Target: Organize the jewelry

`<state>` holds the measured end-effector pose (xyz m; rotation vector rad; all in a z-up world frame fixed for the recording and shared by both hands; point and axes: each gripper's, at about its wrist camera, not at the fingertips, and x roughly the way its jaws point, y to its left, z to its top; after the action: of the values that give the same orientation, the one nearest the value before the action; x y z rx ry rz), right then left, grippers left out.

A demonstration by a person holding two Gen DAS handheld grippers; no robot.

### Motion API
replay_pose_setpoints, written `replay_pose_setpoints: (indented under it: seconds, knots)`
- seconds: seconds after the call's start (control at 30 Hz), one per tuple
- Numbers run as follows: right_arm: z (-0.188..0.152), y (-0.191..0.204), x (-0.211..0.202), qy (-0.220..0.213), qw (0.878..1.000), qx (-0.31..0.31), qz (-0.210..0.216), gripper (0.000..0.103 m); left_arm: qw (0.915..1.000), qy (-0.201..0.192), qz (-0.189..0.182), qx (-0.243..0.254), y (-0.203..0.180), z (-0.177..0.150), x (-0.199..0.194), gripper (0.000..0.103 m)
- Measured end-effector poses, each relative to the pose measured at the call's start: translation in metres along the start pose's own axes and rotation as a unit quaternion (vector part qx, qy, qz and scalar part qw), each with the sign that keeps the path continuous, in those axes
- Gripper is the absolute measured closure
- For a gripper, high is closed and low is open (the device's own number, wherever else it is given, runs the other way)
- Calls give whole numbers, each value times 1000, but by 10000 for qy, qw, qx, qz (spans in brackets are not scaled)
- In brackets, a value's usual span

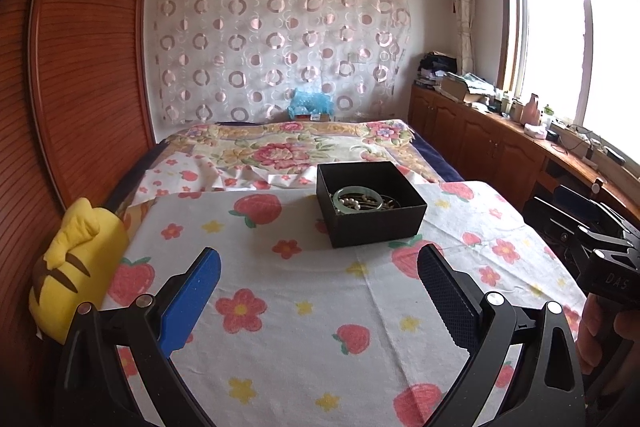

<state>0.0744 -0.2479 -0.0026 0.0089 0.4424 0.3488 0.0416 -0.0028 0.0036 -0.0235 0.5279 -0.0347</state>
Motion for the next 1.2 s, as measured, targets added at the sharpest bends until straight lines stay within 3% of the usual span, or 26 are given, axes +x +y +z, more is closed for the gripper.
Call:
replay_pose_setpoints:
  seconds: [1.2]
  knots:
    - [0,0,1,22,10000,2,8,3,9999,-75,70,17,3,4,0,8]
